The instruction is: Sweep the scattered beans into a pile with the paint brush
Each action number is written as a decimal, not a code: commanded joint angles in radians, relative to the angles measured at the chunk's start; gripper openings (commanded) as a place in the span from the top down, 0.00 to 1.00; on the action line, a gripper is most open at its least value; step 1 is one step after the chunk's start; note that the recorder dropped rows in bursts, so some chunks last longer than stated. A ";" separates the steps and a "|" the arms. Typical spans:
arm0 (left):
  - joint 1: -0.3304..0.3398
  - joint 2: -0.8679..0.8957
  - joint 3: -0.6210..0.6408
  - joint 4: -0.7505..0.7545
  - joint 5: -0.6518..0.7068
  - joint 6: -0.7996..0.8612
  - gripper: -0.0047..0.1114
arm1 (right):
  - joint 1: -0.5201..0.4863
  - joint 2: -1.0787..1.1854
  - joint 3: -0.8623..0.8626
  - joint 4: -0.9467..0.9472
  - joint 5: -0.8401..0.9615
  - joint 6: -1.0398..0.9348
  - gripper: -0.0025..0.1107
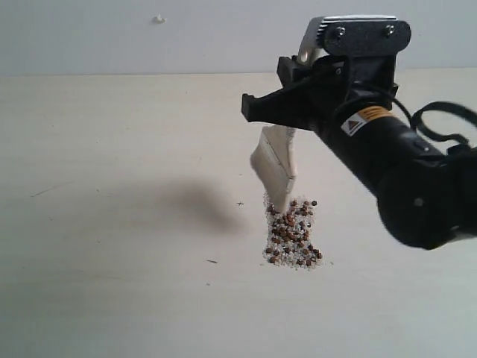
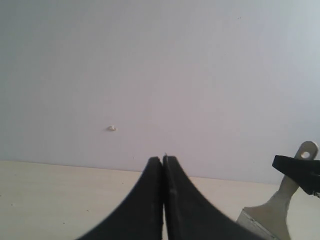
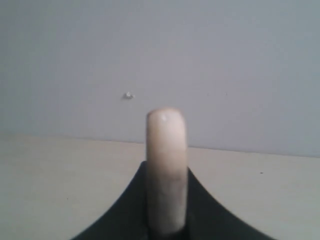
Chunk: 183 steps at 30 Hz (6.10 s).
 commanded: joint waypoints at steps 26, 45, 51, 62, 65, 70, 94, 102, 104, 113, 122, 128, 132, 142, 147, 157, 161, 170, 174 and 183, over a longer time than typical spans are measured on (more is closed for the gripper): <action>0.001 -0.006 0.005 0.004 0.003 -0.003 0.96 | -0.693 0.013 -0.007 -1.855 -0.346 0.940 0.98; 0.001 -0.006 0.005 0.004 0.003 -0.003 0.96 | -0.693 0.126 -0.187 -2.058 -0.346 1.061 0.98; 0.001 -0.006 0.005 0.004 0.003 -0.003 0.96 | -0.671 0.112 -0.187 -2.042 -0.346 1.076 0.98; 0.001 -0.006 0.005 0.004 0.003 -0.003 0.96 | -0.518 0.112 -0.187 -2.120 -0.346 1.094 0.98; 0.001 -0.006 0.005 0.004 0.003 -0.001 0.96 | -0.518 0.112 -0.185 -2.156 -0.346 1.099 0.98; 0.001 -0.006 0.005 0.004 0.003 -0.001 0.96 | -0.518 0.127 -0.185 -2.227 -0.346 1.103 0.98; 0.001 -0.006 0.005 0.004 0.003 -0.003 0.96 | -0.608 0.292 -0.269 -2.089 -0.346 0.879 0.98; 0.001 -0.006 0.005 0.004 0.003 -0.003 0.96 | -0.608 0.369 -0.379 -2.102 -0.346 0.932 0.98; 0.001 -0.006 0.005 0.004 0.003 -0.003 0.96 | -0.608 0.380 -0.397 -2.112 -0.346 0.961 0.98; 0.001 -0.006 0.005 0.004 0.003 -0.003 0.96 | -0.608 0.336 -0.444 -2.125 -0.346 1.157 0.98; 0.001 -0.006 0.005 0.004 0.003 -0.003 0.96 | -0.608 0.272 -0.457 -2.022 -0.346 1.316 0.98; 0.001 -0.006 0.005 0.004 0.003 -0.003 0.96 | -0.606 0.264 -0.405 -1.897 -0.346 1.326 0.98; 0.001 -0.006 0.005 0.004 0.003 -0.003 0.96 | -0.606 0.269 -0.341 -1.866 -0.346 1.294 0.98; 0.001 -0.006 0.005 0.004 0.000 -0.003 0.96 | -0.601 0.352 -0.264 -1.772 -0.345 1.277 0.98; 0.001 -0.006 0.005 0.004 0.000 -0.003 0.96 | -0.601 0.367 -0.264 -1.730 -0.266 1.252 0.98; 0.001 -0.006 0.005 0.004 0.000 -0.003 0.96 | -0.601 0.362 -0.266 -1.611 -0.166 1.147 0.98; 0.001 -0.006 0.005 0.004 0.000 -0.003 0.96 | -0.601 0.362 -0.266 -1.613 -0.196 1.147 0.98; 0.001 -0.006 0.005 0.004 0.000 -0.003 0.96 | -0.632 0.216 -0.264 -1.613 -0.195 1.244 0.98; 0.001 -0.006 0.005 0.004 0.000 -0.003 0.96 | -0.643 0.125 -0.212 -1.514 -0.105 1.221 0.98; 0.001 -0.006 0.005 0.004 0.000 -0.003 0.96 | -0.625 -0.037 0.145 -0.786 -0.119 0.713 0.98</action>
